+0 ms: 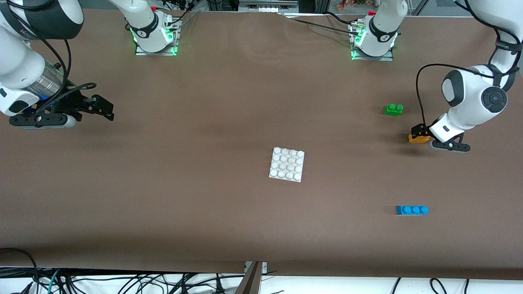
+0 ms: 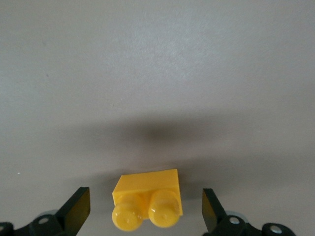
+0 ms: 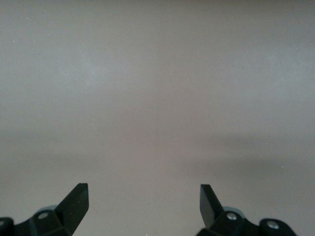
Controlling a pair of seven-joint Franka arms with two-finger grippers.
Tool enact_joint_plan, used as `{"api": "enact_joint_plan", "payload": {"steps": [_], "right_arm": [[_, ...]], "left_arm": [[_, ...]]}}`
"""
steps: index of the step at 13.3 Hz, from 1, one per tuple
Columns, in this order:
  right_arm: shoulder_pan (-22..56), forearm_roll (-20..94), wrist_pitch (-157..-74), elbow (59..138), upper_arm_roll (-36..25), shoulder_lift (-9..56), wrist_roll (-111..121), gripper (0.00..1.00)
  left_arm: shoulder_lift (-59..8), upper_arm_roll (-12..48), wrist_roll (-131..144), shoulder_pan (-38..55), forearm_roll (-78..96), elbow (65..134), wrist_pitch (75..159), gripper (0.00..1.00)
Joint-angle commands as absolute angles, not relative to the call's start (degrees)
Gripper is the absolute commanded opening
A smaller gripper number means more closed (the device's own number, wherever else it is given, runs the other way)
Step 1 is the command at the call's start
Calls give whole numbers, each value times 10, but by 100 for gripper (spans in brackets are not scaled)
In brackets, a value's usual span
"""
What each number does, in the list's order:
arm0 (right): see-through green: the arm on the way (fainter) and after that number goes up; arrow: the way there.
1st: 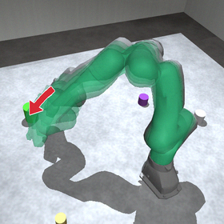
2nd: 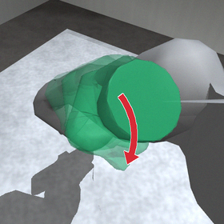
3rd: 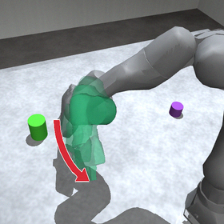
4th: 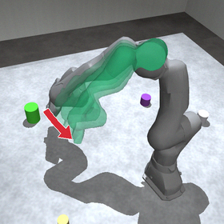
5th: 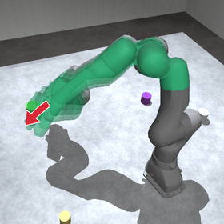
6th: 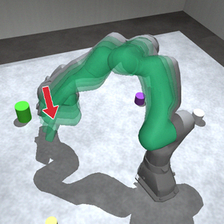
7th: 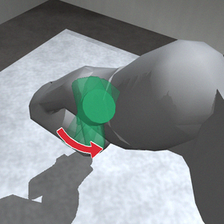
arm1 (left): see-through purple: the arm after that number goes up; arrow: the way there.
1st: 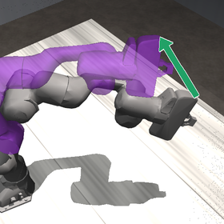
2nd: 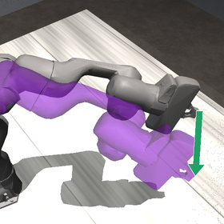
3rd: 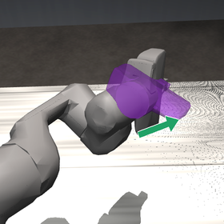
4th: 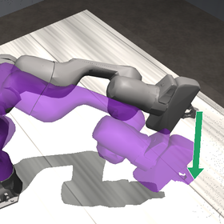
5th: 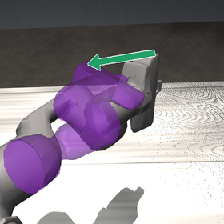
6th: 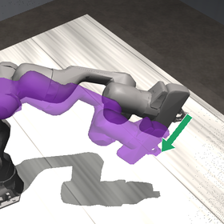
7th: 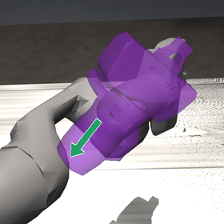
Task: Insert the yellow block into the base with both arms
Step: 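Lower the left gripper onto the yellow brick and grasp it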
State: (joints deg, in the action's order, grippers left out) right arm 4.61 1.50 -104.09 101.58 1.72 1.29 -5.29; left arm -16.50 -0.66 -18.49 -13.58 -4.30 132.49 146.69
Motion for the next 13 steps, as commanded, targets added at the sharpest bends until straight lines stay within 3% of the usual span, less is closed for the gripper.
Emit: {"api": "enact_joint_plan", "payload": {"steps": [1,6,7,10,11,13], "right_arm": [[42,6,-1043,1040,20,-10,-44,100],[40,6,-1028,1020,19,-2,-44,100],[40,6,-1027,1020,19,-1,-46,100],[41,6,-1027,1020,19,-1,-51,100],[40,7,-1027,1018,18,0,-47,100],[40,6,-1030,1005,11,11,-46,100]], "left_arm": [[-190,-2,-204,-156,-52,1327,1491,100],[-205,0,-195,-161,-42,1331,1492,100],[-207,0,-195,-162,-42,1330,1492,95],[-217,5,-191,-160,-33,1325,1492,41],[-215,6,-194,-156,-25,1323,1492,30],[-201,21,-191,-154,-24,1315,1478,20]]}}
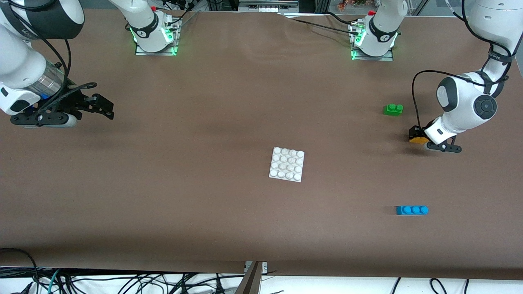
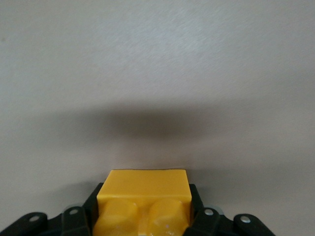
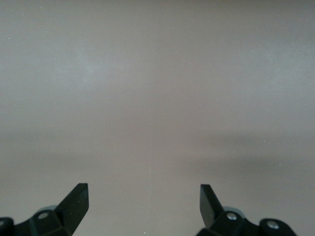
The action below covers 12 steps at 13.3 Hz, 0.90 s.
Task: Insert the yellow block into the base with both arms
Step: 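Lower the left gripper onto the yellow brick and grasp it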
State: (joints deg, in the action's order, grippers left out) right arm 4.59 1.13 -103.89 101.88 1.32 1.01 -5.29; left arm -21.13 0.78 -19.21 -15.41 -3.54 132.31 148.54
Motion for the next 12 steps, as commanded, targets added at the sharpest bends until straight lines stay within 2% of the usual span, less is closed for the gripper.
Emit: {"api": "enact_joint_plan", "payload": {"steps": [1,3,6,7,10,12], "right_arm": [[41,4,-1023,989,11,18,-48,100],[43,-1,-1003,971,11,21,-47,100],[42,-6,-995,951,11,21,-49,100],[42,-7,-996,947,11,22,-49,100],[42,-6,-997,947,11,26,-49,100],[42,-7,-1000,947,11,27,-51,100]], "left_arm": [[-179,28,-188,-153,-24,1312,1453,20],[-156,78,-154,-152,-24,1276,1373,18],[-161,138,-94,-151,-25,1152,1183,18],[-163,155,-84,-150,-25,1128,1154,18],[-168,232,-27,-146,-22,1088,1141,18],[-185,264,52,-103,-25,1067,1137,17]]}}
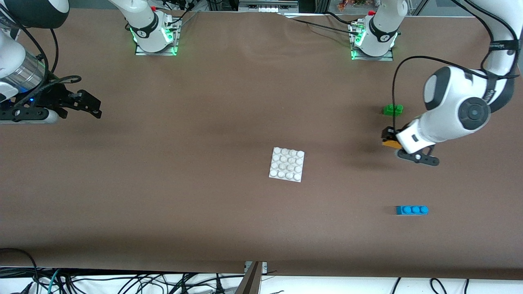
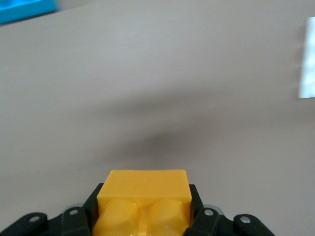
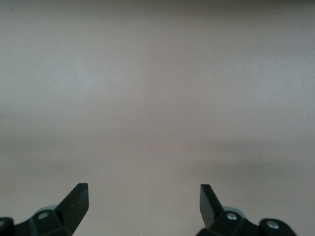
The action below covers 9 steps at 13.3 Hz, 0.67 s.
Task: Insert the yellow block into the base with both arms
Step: 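Carry the yellow brick with the left gripper over the white plate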
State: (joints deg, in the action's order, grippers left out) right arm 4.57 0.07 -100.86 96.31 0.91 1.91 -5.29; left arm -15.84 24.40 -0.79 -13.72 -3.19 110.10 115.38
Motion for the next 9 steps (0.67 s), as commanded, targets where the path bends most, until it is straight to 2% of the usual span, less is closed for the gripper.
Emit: {"api": "enact_joint_plan", "payload": {"steps": [1,2,6,9], "right_arm": [[42,-6,-1001,947,11,27,-52,100],[42,-5,-1001,947,11,27,-52,100],[42,-4,-996,947,12,27,-52,100],[43,-2,-998,947,12,27,-52,100]], "left_arm": [[-199,265,84,-72,-25,1050,1138,18],[-220,265,96,-47,-25,1028,1140,18],[-369,248,193,79,-35,861,1140,18],[-426,197,224,162,-76,799,1143,18]]}}
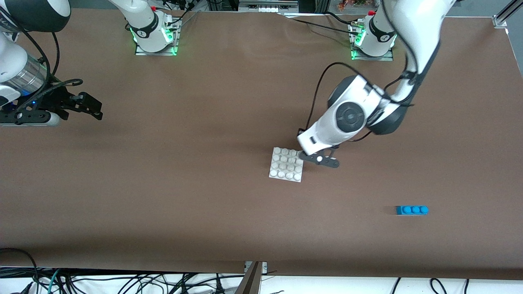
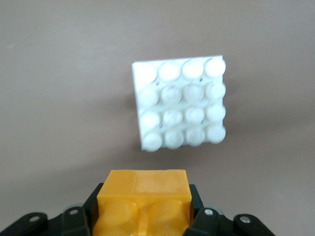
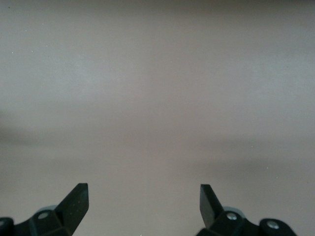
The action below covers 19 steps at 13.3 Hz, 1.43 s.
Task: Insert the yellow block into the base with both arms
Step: 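Carry the yellow brick with the left gripper over the white plate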
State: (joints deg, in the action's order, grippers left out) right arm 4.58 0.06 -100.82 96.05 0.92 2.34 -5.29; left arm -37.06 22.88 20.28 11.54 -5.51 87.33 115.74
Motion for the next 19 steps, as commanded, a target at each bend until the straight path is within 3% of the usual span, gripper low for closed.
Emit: {"api": "enact_joint_plan", "payload": {"steps": [1,6,19], "right_arm": [[43,-2,-997,947,12,27,-52,100],[44,-1,-1001,947,12,27,-54,100],[46,-1,-998,947,13,27,-55,100]], "left_arm": [[-438,181,231,185,-75,790,1146,18],[-505,149,273,236,-76,736,1189,17],[-508,117,285,258,-91,755,1203,18]]}}
